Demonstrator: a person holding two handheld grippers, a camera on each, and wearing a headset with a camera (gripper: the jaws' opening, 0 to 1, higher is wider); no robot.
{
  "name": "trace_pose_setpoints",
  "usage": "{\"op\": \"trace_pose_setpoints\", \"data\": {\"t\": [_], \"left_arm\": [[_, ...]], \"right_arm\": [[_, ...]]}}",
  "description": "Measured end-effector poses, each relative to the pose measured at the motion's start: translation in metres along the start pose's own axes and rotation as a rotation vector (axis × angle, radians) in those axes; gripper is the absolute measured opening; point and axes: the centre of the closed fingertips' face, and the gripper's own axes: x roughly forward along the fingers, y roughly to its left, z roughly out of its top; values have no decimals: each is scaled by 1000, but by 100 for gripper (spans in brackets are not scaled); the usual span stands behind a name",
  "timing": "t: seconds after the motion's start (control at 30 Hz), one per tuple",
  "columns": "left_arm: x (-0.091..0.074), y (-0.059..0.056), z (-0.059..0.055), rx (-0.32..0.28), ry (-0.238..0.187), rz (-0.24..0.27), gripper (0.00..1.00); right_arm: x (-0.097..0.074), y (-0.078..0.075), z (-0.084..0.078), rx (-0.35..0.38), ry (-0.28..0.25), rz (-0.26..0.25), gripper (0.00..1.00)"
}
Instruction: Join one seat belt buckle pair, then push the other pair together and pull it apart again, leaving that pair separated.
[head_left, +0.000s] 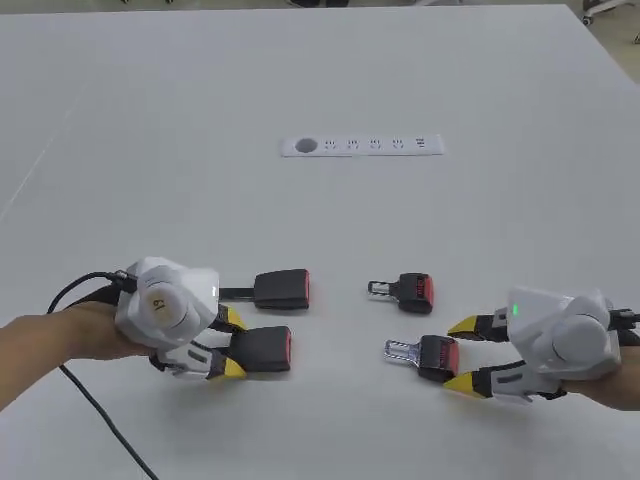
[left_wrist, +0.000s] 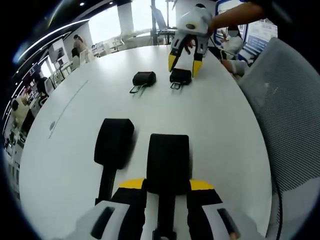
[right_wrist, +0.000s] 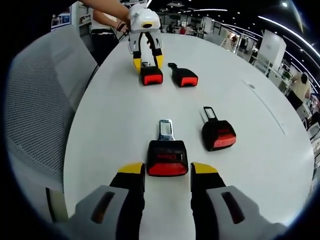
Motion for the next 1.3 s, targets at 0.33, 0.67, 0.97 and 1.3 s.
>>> {"op": "trace_pose_setpoints", "data": {"t": [0.33, 0.67, 0.97, 1.3], "left_arm": [[3, 0, -3, 11, 18, -24, 32], [4, -1, -4, 3, 51, -48, 32], [3, -2, -2, -4, 66, -53, 32], [3, -4, -1, 16, 64, -62, 31]], "right_arm": [[3, -1, -2, 0, 4, 12, 32], [2, -1, -2, -13, 14, 25, 31], [3, -4, 6, -49, 15, 30, 31], [11, -3, 17, -79, 14, 46, 31]]}}
